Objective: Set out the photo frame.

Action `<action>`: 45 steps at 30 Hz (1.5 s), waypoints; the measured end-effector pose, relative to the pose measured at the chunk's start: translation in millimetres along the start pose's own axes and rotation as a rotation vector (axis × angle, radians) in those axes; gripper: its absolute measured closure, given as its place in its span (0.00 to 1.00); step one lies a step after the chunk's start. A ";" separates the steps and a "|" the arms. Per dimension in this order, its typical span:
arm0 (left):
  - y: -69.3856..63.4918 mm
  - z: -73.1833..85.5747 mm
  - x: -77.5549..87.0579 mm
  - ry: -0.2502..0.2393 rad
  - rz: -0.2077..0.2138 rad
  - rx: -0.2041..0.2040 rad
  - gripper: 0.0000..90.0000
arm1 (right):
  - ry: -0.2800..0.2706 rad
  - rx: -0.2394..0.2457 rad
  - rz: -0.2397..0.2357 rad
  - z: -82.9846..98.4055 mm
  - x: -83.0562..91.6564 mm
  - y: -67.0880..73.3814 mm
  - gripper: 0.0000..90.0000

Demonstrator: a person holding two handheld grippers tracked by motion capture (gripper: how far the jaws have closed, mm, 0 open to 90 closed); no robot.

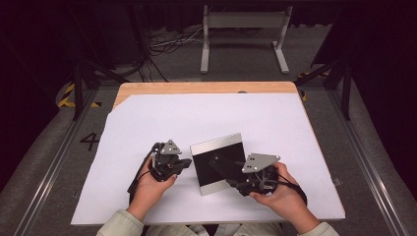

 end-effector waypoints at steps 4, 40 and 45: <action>-0.7 -1.2 1.4 -0.020 0.004 -0.007 1.00 | 0.001 -0.005 -0.001 -0.4 -0.3 -0.4 0.44; -14.4 -10.6 21.4 -0.164 -0.013 -0.049 1.00 | -0.035 -0.040 -0.008 -6.2 2.1 -12.6 0.66; -23.7 -12.5 23.9 -0.168 -0.016 -0.090 1.00 | -0.018 -0.049 -0.002 -0.9 -3.9 -14.4 0.66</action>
Point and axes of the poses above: each handheld gripper's, and its own axes: x roughly backward along the jaws, z roughly out of its underside, y roughly to its left, the point moved 2 cm from there along -x, roughly forward along the jaws, and after that the axes turned 4 degrees about x, right-handed, at the moved point
